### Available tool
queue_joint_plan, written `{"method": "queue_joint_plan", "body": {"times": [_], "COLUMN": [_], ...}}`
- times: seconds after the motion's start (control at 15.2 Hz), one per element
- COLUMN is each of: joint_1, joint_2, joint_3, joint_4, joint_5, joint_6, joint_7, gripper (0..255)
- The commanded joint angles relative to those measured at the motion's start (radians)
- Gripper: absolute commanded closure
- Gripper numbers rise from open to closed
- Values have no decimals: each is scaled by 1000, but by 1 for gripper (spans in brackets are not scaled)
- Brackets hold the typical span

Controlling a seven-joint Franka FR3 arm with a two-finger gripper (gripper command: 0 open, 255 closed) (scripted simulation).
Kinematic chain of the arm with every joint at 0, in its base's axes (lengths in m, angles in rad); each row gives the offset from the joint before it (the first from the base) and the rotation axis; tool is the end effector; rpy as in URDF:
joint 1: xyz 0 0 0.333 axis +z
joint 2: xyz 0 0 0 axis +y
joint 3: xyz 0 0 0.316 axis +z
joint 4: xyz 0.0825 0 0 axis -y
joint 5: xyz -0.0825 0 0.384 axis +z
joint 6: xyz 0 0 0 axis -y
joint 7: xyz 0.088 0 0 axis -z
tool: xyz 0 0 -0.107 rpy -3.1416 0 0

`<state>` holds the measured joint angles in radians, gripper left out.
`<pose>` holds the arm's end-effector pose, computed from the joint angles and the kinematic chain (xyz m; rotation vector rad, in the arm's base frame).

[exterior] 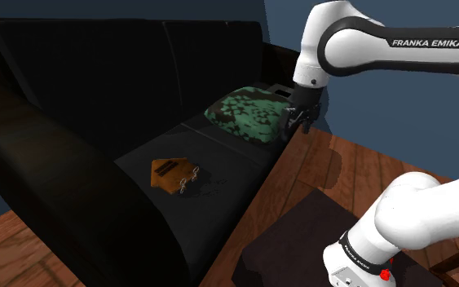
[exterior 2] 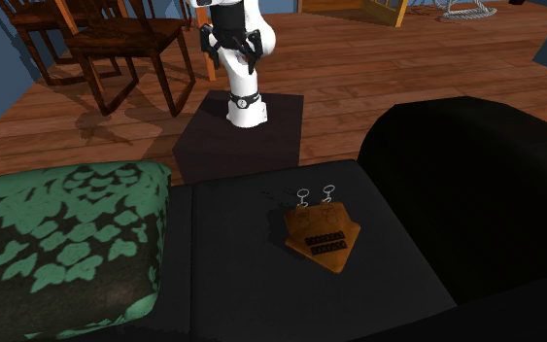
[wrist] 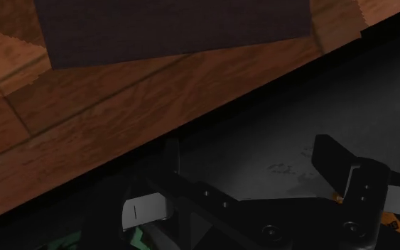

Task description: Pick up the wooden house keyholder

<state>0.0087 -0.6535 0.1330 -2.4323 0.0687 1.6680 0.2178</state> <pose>0.3379 0.0606 0.5170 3.0999 -0.1839 -0.1722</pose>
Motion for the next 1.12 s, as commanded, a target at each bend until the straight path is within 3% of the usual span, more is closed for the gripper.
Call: {"method": "queue_joint_plan", "body": {"times": [0.0, 0.53, 1.06], "joint_1": [8, 22, 39], "joint_2": [57, 324, 628], "joint_3": [30, 134, 209], "joint_4": [4, 83, 246], "joint_5": [18, 40, -23], "joint_6": [59, 263, 411], "joint_7": [35, 165, 314], "gripper": [0, 0, 0]}}
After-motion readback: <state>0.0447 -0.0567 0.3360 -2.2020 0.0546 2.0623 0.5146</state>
